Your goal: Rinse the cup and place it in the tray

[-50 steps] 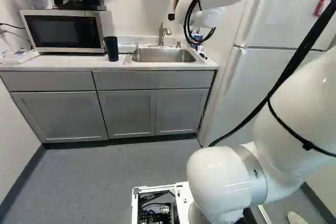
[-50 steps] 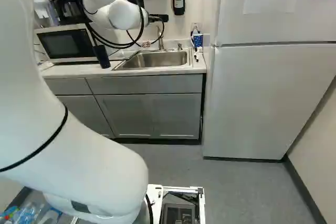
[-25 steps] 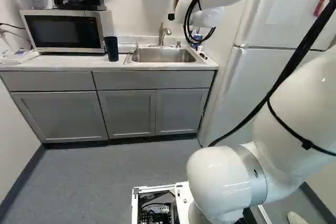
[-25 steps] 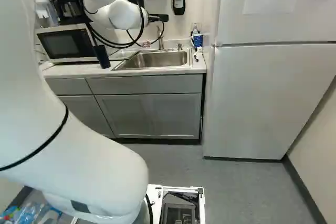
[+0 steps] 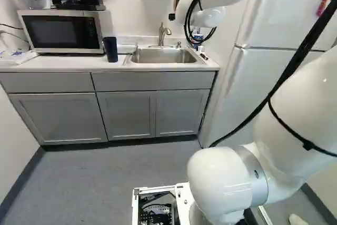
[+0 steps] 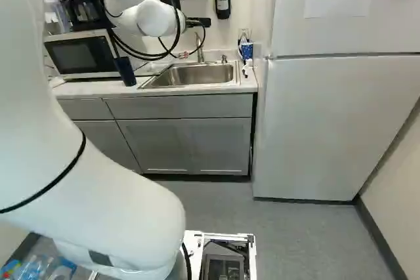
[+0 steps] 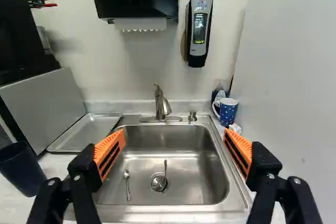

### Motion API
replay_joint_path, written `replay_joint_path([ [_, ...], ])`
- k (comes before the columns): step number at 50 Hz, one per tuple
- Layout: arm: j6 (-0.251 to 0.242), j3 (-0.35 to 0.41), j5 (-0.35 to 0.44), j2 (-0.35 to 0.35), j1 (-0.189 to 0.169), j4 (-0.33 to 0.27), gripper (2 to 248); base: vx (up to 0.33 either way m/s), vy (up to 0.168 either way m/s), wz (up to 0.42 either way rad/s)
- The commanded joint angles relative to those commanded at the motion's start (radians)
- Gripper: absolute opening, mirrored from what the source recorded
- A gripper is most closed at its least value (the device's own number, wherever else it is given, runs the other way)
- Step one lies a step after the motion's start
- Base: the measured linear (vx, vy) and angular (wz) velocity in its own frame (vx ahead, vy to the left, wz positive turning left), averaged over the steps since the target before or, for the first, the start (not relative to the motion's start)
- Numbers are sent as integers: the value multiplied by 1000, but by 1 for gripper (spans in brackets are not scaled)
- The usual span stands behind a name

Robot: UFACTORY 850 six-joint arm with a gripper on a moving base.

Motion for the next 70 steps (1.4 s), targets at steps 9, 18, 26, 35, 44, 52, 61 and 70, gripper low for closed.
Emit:
replay_joint_path([
  [9,0,0,0,0,0,0,247,74,-18,1],
  [18,0,0,0,0,0,0,247,111,-40,-6],
  [26,0,0,0,0,0,0,247,144,-38,124],
  [35,0,0,0,0,0,0,247,123,-14,262],
  [44,0,0,0,0,0,0,247,74,-31,214],
  [52,0,0,0,0,0,0,247,54,-40,173],
  [61,0,0,0,0,0,0,247,51,-42,169],
  [70,0,0,0,0,0,0,247,60,-45,183],
])
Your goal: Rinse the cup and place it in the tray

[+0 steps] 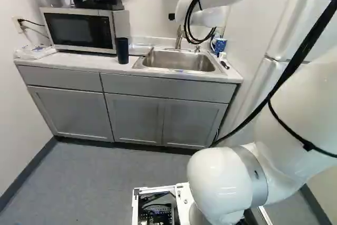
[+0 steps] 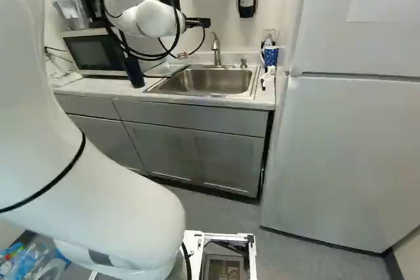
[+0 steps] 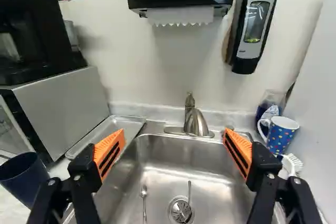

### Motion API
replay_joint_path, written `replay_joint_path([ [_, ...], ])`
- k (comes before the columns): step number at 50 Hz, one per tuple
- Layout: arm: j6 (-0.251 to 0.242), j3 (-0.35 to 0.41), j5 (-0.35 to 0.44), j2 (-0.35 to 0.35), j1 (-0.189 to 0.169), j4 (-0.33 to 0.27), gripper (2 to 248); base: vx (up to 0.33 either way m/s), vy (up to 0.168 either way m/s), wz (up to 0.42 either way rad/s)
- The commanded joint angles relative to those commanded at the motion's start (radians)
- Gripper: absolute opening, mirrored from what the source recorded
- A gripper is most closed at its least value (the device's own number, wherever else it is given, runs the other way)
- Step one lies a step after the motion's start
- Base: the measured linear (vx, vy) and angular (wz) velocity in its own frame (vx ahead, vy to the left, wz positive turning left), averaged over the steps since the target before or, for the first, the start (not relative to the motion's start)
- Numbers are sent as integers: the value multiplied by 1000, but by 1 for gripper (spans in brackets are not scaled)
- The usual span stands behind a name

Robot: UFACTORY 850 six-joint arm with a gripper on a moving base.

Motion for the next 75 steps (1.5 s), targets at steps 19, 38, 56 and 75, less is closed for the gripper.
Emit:
replay_joint_path([
  [19,0,0,0,0,0,0,247,95,-42,214],
  [38,0,0,0,0,0,0,247,84,-29,162],
  [56,0,0,0,0,0,0,247,82,-31,128],
  [75,0,0,0,0,0,0,247,75,-43,66],
])
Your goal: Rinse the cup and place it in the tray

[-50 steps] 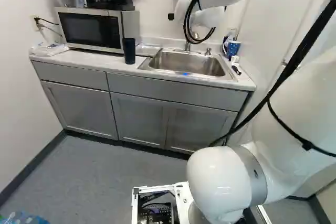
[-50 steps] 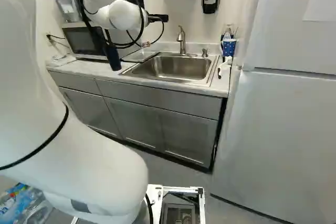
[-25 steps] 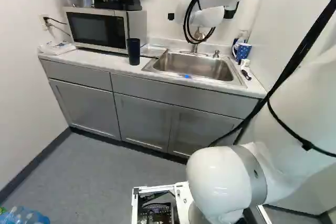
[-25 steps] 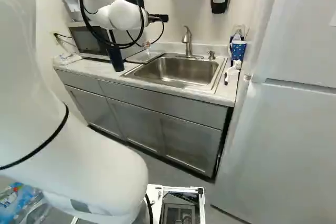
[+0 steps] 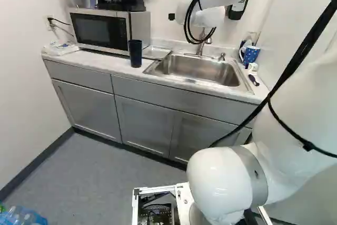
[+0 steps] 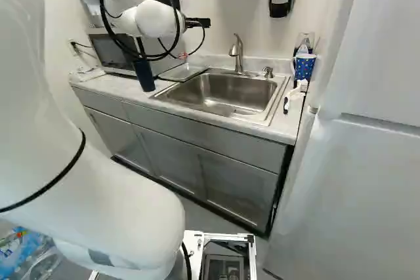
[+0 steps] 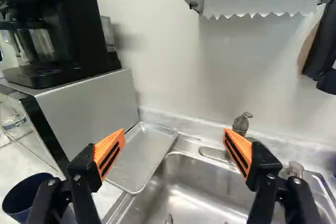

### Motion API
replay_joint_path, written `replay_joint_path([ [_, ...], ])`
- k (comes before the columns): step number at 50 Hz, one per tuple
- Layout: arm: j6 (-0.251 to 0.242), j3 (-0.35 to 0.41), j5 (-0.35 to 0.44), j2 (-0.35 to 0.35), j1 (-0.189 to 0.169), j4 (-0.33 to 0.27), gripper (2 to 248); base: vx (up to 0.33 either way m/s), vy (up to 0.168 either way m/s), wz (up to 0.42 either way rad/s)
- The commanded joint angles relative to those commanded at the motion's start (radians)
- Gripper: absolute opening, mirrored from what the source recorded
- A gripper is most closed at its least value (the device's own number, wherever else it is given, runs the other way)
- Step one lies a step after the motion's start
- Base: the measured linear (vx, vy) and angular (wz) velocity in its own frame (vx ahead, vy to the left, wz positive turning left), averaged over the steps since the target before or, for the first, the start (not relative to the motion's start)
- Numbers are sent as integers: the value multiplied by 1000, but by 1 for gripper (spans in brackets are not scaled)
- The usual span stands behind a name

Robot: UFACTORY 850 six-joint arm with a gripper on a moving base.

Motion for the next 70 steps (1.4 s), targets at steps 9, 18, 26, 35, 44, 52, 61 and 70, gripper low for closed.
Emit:
replay_joint_path([
  [9,0,0,0,0,0,0,247,87,-60,7],
  [18,0,0,0,0,0,0,247,88,-63,4],
  [26,0,0,0,0,0,0,247,72,-32,-13],
  [35,0,0,0,0,0,0,247,-12,-2,-1],
  [44,0,-7,0,-8,-1,0,247,-2,0,0],
  [52,0,-39,0,-42,-9,0,247,0,0,0],
  [61,0,-81,-2,-85,-22,0,247,0,0,0],
  [70,0,-120,-31,-126,-38,0,247,0,0,0],
])
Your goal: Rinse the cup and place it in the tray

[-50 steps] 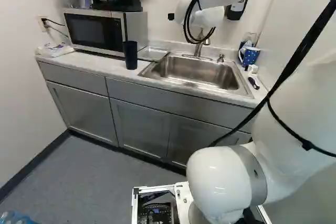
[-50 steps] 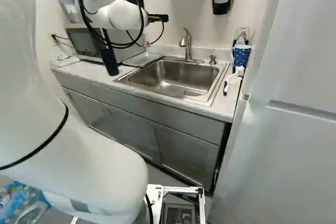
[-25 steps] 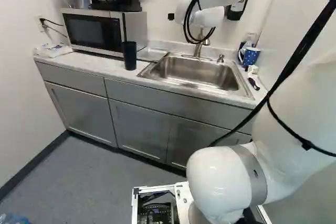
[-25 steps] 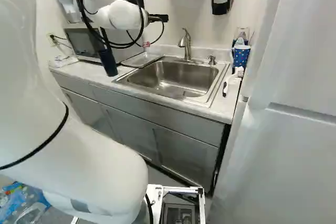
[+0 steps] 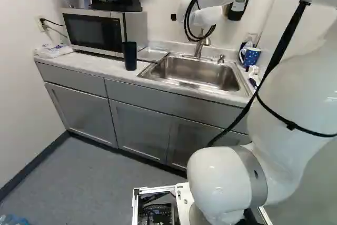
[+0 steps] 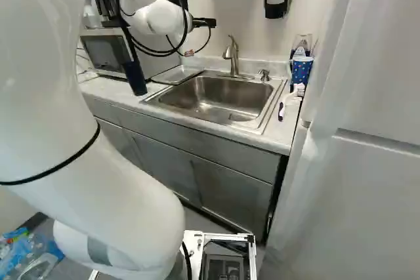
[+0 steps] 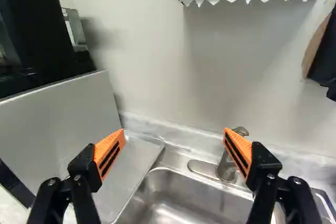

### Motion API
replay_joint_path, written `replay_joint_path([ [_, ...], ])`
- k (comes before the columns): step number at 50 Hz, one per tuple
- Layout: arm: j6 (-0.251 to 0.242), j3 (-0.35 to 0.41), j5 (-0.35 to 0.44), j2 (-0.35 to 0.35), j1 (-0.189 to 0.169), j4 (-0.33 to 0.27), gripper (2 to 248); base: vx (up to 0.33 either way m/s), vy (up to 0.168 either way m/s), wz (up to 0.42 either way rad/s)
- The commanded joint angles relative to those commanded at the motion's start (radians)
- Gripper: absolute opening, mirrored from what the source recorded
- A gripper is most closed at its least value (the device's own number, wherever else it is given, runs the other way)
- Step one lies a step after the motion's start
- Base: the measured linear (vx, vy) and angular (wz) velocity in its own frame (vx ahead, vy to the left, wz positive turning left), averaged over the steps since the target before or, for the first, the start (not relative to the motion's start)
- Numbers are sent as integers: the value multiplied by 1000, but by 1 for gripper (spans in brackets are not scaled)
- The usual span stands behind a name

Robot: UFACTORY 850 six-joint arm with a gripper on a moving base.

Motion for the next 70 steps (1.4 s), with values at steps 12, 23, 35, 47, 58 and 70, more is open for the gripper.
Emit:
replay_joint_path([
  [12,0,-50,-59,-50,-22,0,247,0,0,0],
  [23,0,-96,-134,-95,-37,0,247,0,0,0],
  [35,0,-147,-216,-144,-53,0,247,0,0,0],
  [47,0,-201,-288,-194,-69,5,247,0,0,0],
  [58,0,-258,-297,-245,-79,7,247,0,0,0],
  [70,0,-308,-296,-289,-82,7,247,0,0,0],
])
